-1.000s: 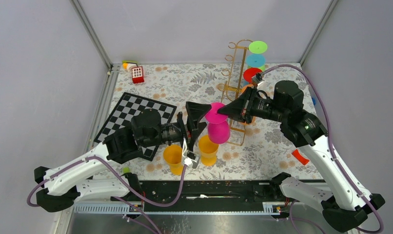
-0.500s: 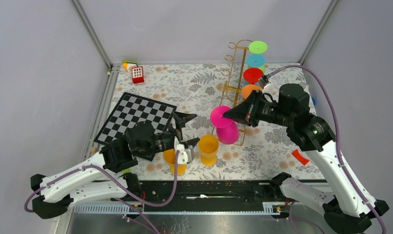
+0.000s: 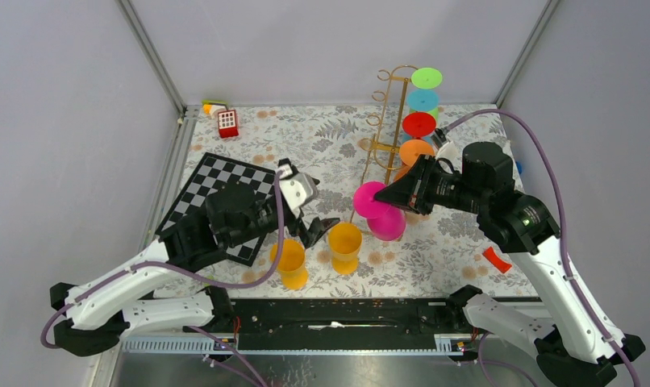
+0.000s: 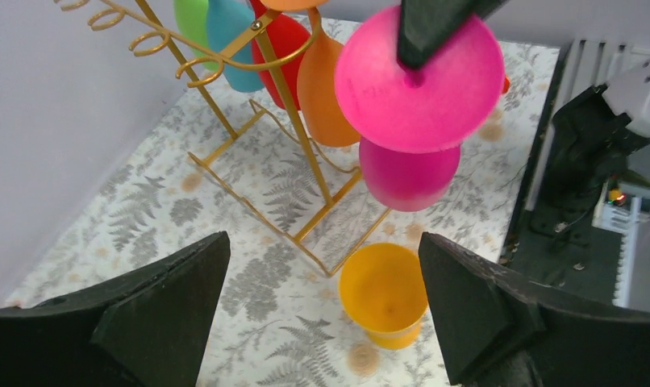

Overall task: Place the wine glass upside down on the wine glass rack
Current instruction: Turn the wine glass upside down at the wine rack.

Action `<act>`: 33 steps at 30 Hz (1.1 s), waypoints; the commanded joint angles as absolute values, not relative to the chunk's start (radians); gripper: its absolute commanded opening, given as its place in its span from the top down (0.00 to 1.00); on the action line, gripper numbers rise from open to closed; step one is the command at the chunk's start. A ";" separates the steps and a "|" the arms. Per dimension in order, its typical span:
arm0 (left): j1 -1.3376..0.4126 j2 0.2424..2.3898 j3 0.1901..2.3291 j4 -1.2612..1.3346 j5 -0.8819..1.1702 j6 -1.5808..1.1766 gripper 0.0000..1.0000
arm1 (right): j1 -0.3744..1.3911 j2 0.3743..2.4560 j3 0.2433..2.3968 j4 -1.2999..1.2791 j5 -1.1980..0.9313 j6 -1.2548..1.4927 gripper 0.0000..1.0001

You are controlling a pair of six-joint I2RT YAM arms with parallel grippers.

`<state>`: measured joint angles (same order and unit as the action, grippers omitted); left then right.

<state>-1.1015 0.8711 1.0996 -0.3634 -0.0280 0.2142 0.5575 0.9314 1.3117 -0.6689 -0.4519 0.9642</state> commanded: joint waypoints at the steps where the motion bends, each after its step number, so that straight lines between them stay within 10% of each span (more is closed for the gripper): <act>1: -1.045 0.926 1.232 -0.449 0.037 -0.046 0.01 | 0.565 0.924 1.355 -0.671 -0.433 0.917 1.00; 14: -0.695 0.998 1.281 -0.419 0.502 -0.632 0.02 | 0.565 0.924 1.360 -0.674 -0.438 0.870 1.00; 33: -0.572 1.104 1.100 0.064 0.911 -1.206 0.34 | 0.565 0.945 1.376 -0.560 -0.496 0.871 1.00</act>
